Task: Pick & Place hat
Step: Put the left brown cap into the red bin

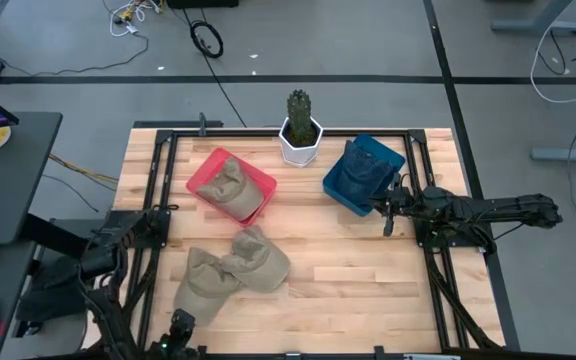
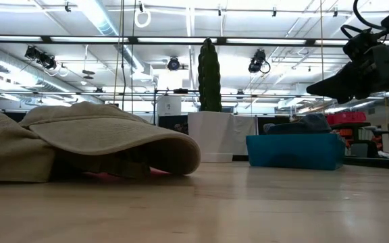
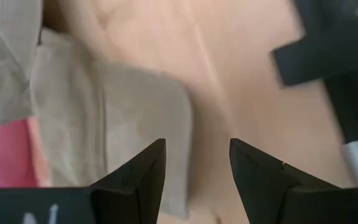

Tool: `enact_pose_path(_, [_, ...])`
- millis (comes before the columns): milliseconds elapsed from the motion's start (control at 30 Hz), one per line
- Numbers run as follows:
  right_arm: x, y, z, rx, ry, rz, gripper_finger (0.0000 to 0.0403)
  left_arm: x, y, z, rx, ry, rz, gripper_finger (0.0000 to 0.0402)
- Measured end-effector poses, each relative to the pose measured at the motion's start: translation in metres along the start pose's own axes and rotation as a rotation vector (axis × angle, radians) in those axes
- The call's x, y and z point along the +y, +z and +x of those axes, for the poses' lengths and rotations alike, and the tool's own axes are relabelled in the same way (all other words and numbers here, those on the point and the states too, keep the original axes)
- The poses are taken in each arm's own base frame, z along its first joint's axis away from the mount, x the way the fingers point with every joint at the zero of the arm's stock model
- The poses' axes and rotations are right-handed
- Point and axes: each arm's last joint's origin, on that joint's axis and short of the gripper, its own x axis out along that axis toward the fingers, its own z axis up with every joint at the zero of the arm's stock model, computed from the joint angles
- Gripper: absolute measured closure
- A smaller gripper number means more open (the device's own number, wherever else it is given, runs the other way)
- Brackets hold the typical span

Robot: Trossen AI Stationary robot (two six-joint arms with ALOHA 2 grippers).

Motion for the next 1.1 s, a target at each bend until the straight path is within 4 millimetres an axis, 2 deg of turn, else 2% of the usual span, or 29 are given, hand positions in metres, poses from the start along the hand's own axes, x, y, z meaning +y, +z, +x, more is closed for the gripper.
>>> enact_pose_path(433, [0.000,0.000,0.000,0.000,0.000,0.000,0.0394,-0.008,-0.007,0.022,0.138,0.115,0.074,0.0220])
enact_pose_path(867, [0.000,0.000,0.000,0.000,0.000,0.000,0.0394,-0.008,-0.020,0.046,0.168,0.222,0.092,0.0222])
enact_pose_path(967, [0.000,0.000,0.000,0.000,0.000,0.000,0.0394,-0.008,-0.021,0.048,0.170,0.229,0.092,0.0240])
enact_pose_path(1100, [0.000,0.000,0.000,0.000,0.000,0.000,0.0394,-0.007,-0.021,0.048,0.167,0.239,0.099,0.0307])
